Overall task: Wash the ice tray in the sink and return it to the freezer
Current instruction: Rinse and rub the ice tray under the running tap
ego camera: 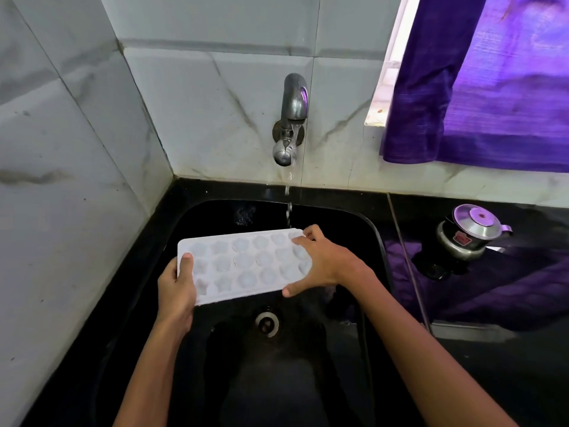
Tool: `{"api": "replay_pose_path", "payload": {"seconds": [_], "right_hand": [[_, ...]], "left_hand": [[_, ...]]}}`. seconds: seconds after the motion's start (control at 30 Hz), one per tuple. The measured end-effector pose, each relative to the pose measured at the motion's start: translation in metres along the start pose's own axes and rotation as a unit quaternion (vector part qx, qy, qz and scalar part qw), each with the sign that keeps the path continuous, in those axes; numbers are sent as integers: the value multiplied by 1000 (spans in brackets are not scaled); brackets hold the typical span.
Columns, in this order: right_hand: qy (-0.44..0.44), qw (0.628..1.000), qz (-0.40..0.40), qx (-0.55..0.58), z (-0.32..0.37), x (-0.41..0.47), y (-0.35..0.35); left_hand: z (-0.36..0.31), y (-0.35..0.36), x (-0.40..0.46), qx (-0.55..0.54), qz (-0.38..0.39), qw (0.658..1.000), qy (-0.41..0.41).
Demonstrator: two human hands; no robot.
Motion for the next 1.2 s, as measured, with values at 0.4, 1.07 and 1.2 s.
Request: {"api": "replay_pose_path", "payload": {"seconds": [0.4, 1.07, 1.2], "right_hand": [[-22, 996, -9, -84, 0, 23, -16], [-31, 985, -91, -145, -4, 22, -18], [-16, 978, -102, -179, -5, 21, -20]], "left_hand": [[0, 5, 16, -2, -1, 1000, 14], [-4, 6, 18, -35, 4, 999, 0], [-4, 7, 12, -43, 5, 999, 0]]}}
Point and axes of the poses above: each hand's wrist, its own x-axis towards the middle knuckle, its own y-axis out of the palm, z = x × y, the point moved 1 cm from there along x, towards the middle knuckle, and after that the axes turned 8 degrees about -y, right-handed, at the moved point
